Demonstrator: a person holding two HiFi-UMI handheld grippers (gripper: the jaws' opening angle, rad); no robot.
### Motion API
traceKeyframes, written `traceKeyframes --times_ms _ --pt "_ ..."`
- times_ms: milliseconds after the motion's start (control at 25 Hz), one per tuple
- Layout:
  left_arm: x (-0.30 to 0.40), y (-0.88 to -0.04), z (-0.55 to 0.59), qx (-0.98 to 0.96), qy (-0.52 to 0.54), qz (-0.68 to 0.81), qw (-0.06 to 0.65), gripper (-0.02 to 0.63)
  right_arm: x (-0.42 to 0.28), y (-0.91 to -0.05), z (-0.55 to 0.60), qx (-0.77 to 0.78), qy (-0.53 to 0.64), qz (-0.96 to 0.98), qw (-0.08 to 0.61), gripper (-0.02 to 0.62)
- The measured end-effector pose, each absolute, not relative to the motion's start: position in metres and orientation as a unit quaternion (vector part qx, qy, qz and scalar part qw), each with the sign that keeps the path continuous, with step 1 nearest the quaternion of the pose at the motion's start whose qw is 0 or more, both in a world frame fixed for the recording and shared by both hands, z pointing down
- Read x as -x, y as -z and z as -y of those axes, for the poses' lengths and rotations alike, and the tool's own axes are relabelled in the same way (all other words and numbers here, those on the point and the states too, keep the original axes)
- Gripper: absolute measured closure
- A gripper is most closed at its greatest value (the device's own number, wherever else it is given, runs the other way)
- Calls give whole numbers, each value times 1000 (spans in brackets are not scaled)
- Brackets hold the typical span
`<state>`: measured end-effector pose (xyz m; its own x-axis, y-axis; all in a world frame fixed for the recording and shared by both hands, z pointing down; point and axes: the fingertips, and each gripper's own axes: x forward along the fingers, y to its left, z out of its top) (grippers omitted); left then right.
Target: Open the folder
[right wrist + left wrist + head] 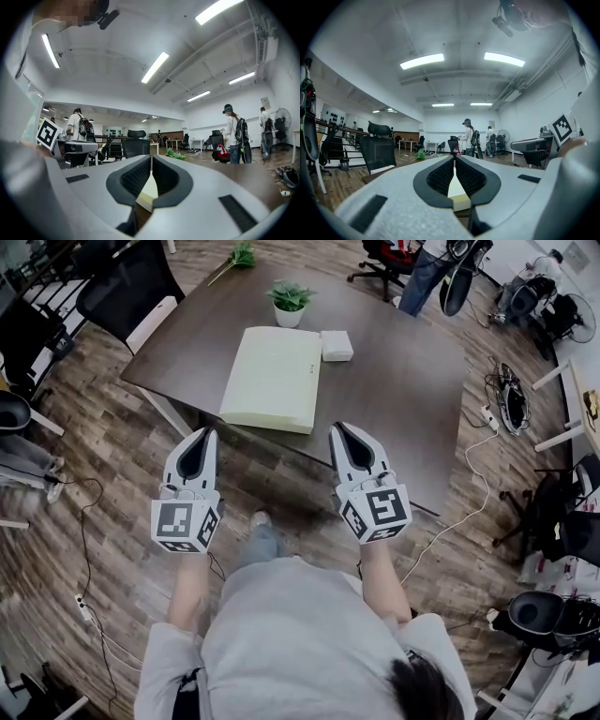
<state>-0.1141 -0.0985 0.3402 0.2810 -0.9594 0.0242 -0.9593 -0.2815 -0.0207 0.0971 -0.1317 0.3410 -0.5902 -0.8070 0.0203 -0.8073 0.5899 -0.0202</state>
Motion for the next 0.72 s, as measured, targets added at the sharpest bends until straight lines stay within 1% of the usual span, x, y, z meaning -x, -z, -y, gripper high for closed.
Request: traceKeyframes --times_ms 720 --pt "99 -314 79 799 4 -601 25 589 -120 -303 104 -464 13 885 -38 580"
